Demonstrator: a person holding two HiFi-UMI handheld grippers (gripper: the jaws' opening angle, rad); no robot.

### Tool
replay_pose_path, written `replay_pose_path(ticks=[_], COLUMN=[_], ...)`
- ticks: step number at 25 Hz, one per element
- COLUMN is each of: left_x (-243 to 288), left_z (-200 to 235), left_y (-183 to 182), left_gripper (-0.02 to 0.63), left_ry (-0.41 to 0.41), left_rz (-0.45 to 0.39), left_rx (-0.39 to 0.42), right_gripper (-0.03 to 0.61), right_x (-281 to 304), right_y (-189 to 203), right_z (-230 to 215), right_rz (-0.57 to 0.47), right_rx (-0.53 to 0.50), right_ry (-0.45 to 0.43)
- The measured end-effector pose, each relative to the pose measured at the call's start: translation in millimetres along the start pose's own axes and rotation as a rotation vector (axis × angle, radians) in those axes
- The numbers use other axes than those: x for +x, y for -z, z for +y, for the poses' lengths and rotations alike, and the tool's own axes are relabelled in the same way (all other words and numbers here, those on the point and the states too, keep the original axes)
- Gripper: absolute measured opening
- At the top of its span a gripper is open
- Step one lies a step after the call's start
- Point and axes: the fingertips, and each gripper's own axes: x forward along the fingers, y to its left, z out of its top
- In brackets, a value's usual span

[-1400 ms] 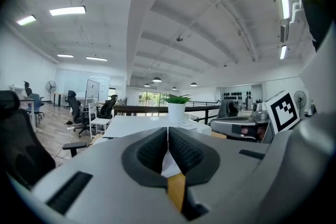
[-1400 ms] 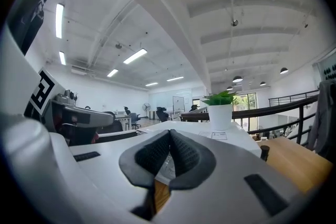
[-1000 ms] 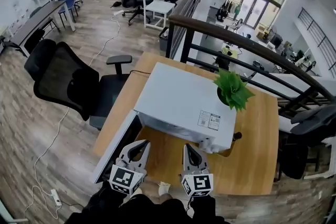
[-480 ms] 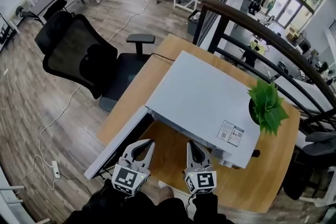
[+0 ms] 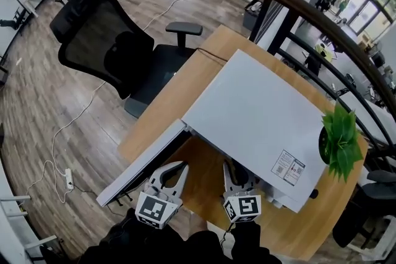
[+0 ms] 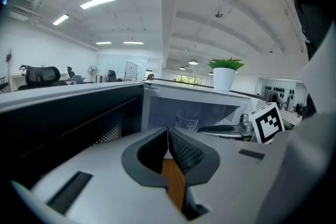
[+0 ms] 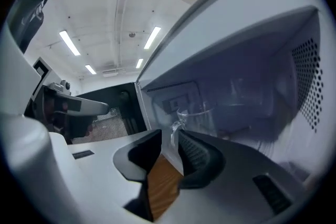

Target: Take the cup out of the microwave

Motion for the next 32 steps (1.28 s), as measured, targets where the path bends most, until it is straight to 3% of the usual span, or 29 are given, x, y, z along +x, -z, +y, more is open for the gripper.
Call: replay_pose_path(ticks=[6, 32], left_x=[2, -9], left_z=[7, 32], left_y=[9, 28], left_gripper=[0.028, 0.028], left_ry=[-0.025, -0.104], left_rz=[0.007, -0.009], left_rx=[-0.027, -0.085], right_gripper=[0.164, 0.15], right_x=[20, 66], right_y=[7, 21], right_z=[0, 12], right_rz=[0.018, 0.091], right_rx=[0.011, -0.046], right_ry=[-0.042, -0.113])
